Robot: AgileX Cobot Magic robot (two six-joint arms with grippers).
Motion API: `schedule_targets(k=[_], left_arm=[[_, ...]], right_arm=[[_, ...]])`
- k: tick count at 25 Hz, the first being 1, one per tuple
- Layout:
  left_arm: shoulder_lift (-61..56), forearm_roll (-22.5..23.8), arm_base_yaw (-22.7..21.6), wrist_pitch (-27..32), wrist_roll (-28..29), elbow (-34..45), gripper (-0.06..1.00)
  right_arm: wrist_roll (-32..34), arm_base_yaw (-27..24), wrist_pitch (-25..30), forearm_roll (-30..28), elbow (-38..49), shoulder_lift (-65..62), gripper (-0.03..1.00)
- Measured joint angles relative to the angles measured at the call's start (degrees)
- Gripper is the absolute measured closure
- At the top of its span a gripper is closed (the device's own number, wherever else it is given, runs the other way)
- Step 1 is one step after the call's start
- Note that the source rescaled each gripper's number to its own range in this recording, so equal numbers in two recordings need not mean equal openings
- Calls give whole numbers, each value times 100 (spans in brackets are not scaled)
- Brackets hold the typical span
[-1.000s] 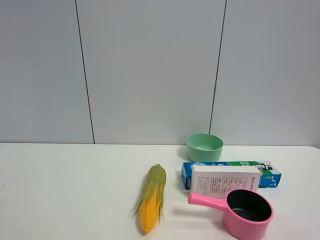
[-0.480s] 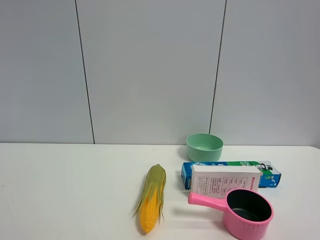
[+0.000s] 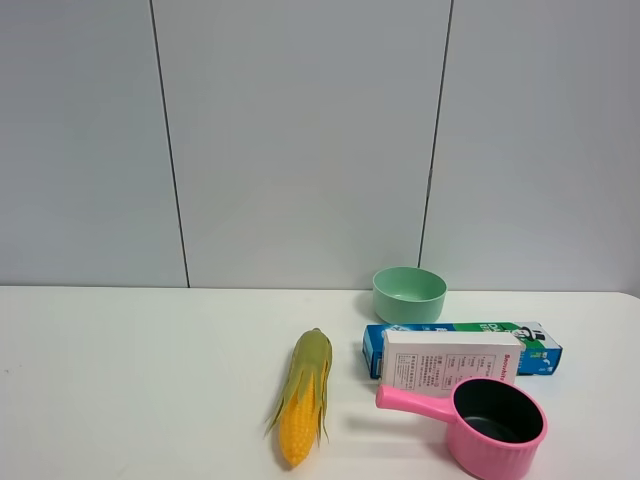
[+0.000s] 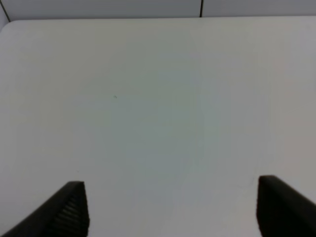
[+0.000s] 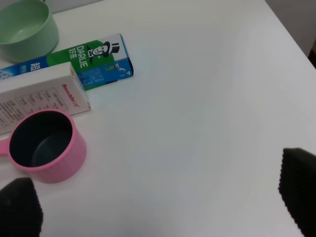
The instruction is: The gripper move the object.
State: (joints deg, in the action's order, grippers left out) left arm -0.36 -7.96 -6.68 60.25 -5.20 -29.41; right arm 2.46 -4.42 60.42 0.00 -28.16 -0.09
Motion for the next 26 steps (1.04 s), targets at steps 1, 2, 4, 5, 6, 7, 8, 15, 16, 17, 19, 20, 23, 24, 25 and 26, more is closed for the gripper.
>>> schedule_targets(k=[1,2,4,5,6,7,8,15,16,17,19,20,23,24,25,26], left_arm=[[0,0,0,0,0,0,35],[0,0,0,0,0,0,35],[0,0,0,0,0,0,35],[0,0,0,0,0,0,35],[0,0,0,0,0,0,35],[0,0,0,0,0,0,35],[0,0,0,0,0,0,35],[0,0,0,0,8,0,35],[0,0,0,0,3,0,35],[0,0,0,0,4,0,35],[0,0,0,0,4,0,35],[0,0,0,0,4,0,35],[0,0,0,0,4,0,35],[0,0,0,0,4,0,35],[0,0,0,0,4,0,35],[0,0,0,0,4,0,35]], right_arm=[[0,0,0,0,0,0,-3],[0,0,0,0,0,0,-3],[0,0,0,0,0,0,-3],[0,0,0,0,0,0,-3],[0,0,0,0,0,0,-3],[0,0,0,0,0,0,-3],[0,0,0,0,0,0,-3],[0,0,0,0,0,0,-3],[0,0,0,0,0,0,-3],[0,0,0,0,0,0,-3],[0,0,0,0,0,0,-3],[0,0,0,0,0,0,-3],[0,0,0,0,0,0,-3],[0,0,0,0,0,0,-3],[0,0,0,0,0,0,-3],[0,0,0,0,0,0,-3]])
